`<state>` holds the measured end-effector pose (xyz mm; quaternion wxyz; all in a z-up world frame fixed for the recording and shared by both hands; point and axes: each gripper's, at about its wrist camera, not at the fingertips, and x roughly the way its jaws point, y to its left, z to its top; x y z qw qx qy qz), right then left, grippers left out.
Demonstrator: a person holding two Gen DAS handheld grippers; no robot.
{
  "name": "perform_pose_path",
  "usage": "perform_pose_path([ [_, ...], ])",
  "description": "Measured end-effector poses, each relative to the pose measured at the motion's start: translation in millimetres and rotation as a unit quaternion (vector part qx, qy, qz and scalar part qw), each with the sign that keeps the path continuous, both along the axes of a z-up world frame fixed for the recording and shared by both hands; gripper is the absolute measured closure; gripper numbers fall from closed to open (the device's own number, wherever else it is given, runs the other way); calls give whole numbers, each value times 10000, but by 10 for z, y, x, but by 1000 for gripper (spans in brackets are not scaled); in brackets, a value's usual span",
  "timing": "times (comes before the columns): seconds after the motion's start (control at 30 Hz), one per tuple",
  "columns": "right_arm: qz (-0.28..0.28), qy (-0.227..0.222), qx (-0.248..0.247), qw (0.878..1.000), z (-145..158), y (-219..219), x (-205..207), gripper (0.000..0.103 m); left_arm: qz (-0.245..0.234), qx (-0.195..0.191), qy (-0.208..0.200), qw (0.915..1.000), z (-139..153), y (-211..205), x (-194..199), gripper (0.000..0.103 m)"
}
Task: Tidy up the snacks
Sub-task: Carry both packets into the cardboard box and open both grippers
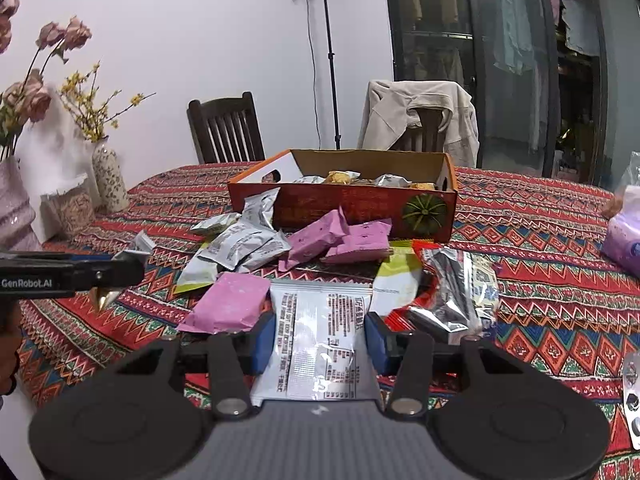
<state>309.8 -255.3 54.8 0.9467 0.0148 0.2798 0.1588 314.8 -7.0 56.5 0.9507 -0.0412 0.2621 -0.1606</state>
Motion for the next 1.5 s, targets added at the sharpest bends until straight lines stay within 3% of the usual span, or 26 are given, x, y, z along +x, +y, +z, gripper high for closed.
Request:
perform_pose_path([
  [0.13,53,-143,123,9998,80,-80,90,56,-111,-53,-151,9998,175,18,313,60],
  [0.27,282,-374,267,9985,332,-134,380,56,-183,14,-260,9995,388,24,892,60],
  [0.47,391,-740,147,9964,904,-71,1269,56,17,-16,-31,10000,623,78,2049,60],
  [0.6,438,-391,103,9982,1087,52,2167,56,219,166,230,9994,544,55,2730,60],
  [0.77,220,408,-391,9982,815,392,3256,56,451,607,846,9935,129,-40,3414,60],
  [0.9,-88,1170,-608,9912,344,640,4038,56,578,1123,1013,9868,-153,-147,3642,59],
  [1.1,-365,1603,-964,9817,-149,838,4508,54,440,1271,1077,9850,-288,-175,3708,58],
  [1.33,-234,1584,-1057,9814,-174,981,4509,44,408,1192,1179,9850,-258,-206,3726,51],
  [1.5,-223,1415,-953,9851,60,901,4336,43,431,988,1205,9868,-75,-93,3586,44],
])
